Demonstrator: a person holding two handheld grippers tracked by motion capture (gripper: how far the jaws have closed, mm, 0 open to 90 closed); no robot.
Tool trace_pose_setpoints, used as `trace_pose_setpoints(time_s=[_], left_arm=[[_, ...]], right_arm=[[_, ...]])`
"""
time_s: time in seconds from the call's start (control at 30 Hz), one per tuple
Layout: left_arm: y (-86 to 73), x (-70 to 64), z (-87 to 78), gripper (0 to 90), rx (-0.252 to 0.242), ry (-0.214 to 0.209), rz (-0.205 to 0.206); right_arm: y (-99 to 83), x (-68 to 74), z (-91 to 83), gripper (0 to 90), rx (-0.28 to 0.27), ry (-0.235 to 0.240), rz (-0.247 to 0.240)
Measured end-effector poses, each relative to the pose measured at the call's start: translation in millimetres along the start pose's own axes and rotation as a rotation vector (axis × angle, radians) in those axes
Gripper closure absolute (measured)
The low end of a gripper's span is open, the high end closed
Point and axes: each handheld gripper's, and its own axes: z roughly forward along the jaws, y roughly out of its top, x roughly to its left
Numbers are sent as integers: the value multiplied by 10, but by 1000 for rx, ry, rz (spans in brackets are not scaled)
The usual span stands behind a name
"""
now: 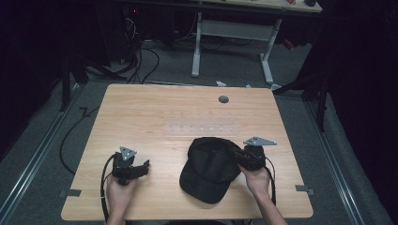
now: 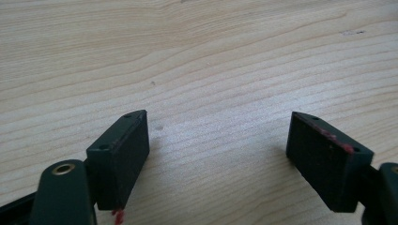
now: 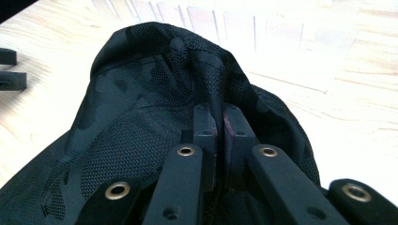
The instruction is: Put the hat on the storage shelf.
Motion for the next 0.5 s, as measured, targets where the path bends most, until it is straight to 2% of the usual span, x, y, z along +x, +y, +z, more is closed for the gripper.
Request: trace_pose_setpoints(time_s=[0.5], left_arm=[[-3, -5, -2, 214, 2, 0, 2]], right_arm=[[17, 4, -103, 869, -45, 38, -28]])
